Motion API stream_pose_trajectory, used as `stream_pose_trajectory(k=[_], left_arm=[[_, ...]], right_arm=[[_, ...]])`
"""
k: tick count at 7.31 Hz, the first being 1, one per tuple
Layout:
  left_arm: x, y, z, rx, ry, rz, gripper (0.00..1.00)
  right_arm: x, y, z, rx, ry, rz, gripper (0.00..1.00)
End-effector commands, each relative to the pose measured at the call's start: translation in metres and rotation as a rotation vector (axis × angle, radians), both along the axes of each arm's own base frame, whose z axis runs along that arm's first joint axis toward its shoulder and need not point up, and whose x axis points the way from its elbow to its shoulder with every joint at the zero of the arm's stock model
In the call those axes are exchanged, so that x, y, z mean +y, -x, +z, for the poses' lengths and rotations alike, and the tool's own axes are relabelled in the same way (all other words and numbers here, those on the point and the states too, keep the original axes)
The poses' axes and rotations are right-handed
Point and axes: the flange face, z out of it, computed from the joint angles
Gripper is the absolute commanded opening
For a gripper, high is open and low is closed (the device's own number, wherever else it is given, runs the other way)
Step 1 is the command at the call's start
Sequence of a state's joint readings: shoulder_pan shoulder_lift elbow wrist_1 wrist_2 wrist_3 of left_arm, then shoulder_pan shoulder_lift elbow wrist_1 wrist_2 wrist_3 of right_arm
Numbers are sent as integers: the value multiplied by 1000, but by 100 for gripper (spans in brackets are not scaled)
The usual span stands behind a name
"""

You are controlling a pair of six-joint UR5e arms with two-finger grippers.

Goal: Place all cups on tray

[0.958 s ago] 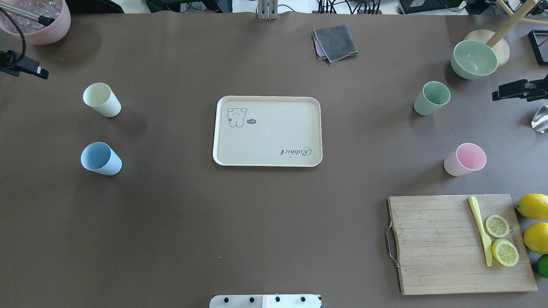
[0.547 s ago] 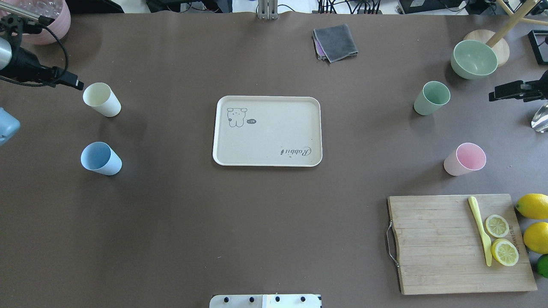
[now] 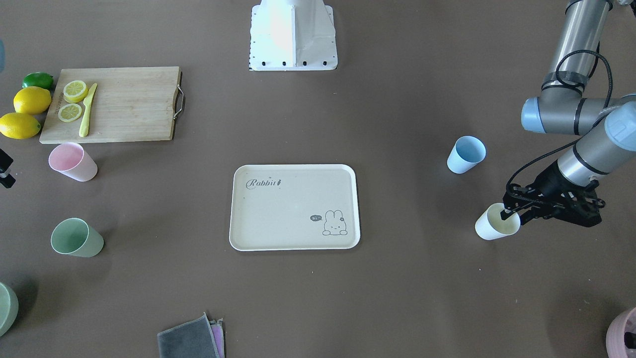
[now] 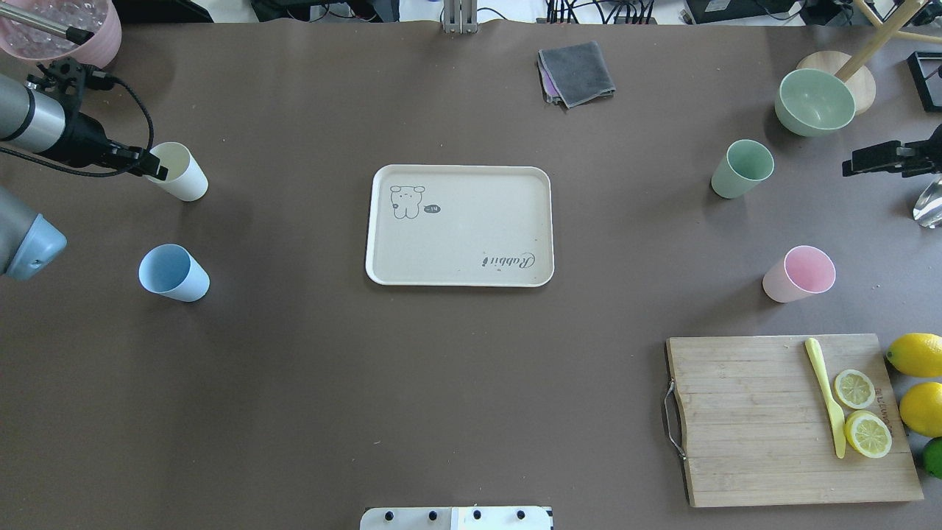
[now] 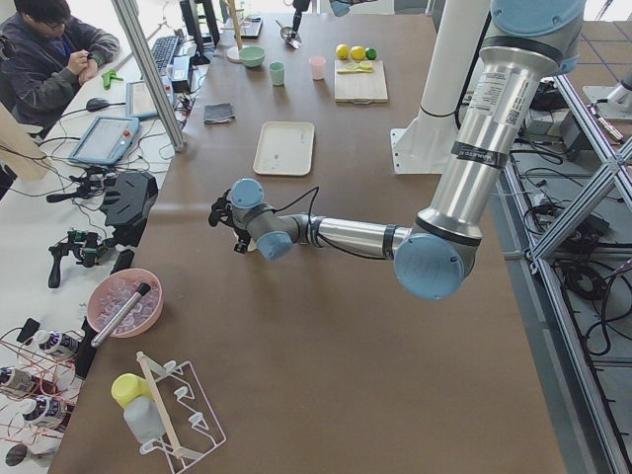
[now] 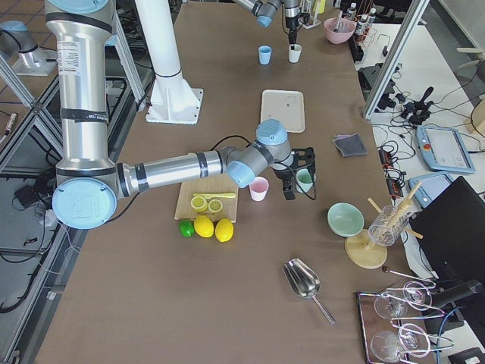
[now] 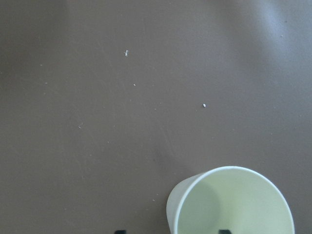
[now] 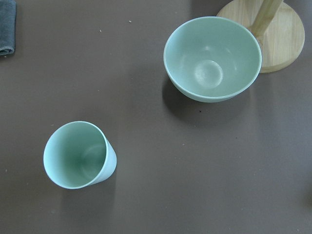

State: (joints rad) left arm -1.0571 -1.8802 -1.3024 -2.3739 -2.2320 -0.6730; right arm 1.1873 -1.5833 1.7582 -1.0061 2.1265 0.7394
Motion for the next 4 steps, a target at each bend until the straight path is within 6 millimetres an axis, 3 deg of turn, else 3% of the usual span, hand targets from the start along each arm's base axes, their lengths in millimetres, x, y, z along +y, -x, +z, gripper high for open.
stream_pose_trajectory(k=[1, 3, 4], left_arm=[[-6, -9, -25, 36, 18, -27, 0], [-11, -24, -102, 122, 58, -83, 0], [-6, -65, -142, 155, 93, -73, 0]], right_arm=[[0, 0, 0, 0, -3, 1, 100], [2, -1, -1, -3, -3, -2, 100], [2, -1, -1, -2, -4, -1, 100]])
